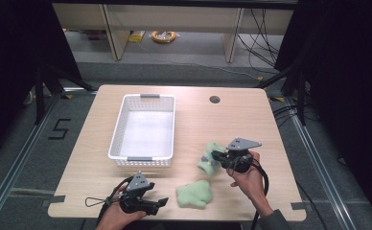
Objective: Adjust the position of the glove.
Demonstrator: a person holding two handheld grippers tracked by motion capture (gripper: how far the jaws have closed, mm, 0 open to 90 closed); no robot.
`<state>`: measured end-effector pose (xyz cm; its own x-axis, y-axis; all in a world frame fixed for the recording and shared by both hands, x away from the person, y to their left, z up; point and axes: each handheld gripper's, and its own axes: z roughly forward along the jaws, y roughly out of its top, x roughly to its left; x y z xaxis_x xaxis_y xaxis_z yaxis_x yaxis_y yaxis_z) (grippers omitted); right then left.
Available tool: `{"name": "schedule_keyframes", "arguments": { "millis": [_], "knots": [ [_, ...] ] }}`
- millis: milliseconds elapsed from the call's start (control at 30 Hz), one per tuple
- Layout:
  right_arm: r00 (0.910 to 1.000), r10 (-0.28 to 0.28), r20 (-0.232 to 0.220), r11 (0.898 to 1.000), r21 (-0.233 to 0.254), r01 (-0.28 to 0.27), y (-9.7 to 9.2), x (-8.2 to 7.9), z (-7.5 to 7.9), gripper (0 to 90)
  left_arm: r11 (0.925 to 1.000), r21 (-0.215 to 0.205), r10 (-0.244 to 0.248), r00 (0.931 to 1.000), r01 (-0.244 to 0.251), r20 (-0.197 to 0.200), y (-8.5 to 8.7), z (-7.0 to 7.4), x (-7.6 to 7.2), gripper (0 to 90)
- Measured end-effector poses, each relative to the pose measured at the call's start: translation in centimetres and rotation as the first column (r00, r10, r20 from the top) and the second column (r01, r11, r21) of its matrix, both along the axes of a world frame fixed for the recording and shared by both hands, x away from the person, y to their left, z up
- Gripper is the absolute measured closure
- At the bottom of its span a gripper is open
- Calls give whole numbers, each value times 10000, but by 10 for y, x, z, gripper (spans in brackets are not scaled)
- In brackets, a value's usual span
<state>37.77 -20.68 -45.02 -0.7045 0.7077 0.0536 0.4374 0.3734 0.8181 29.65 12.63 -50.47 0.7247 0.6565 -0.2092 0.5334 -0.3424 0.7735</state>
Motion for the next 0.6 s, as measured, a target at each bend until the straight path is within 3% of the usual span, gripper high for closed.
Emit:
{"name": "schedule_keyframes", "arguments": {
  "millis": [100,133,233,267,367,467,533,567,600],
  "knots": [
    [9998,213,55,9997,86,-213,5,-10,3,872,10000,37,-47,10000,47,-45,1,1,0,239],
    [9994,209,-272,9995,258,-202,9,-16,4,872,10000,25,9,10000,-9,16,0,0,0,239],
    [9989,463,57,9988,169,-464,14,-24,4,872,10000,-18,53,10000,-53,5,0,1,-1,239],
    [9984,566,45,9982,173,-567,17,-28,4,872,9999,105,-73,10000,72,45,1,2,-1,239],
    [9955,947,3,9954,144,-947,25,-37,4,872,10000,-51,-60,10000,60,-2,-1,3,-2,239],
    [9964,836,-128,9963,189,-833,30,-44,5,872,9999,-95,-49,10000,49,52,-2,3,-3,238],
    [9941,1083,-51,9940,147,-1083,37,-51,3,872,9996,-77,-267,9996,268,117,-4,4,-4,238],
    [9920,1263,49,9919,104,-1264,38,-51,3,872,9991,196,-366,9993,367,-80,-3,5,-4,238],
    [9942,1073,-89,9942,112,-1072,39,-54,3,872,9995,-111,-295,9995,294,-64,-6,5,-6,238]
  ]
}}
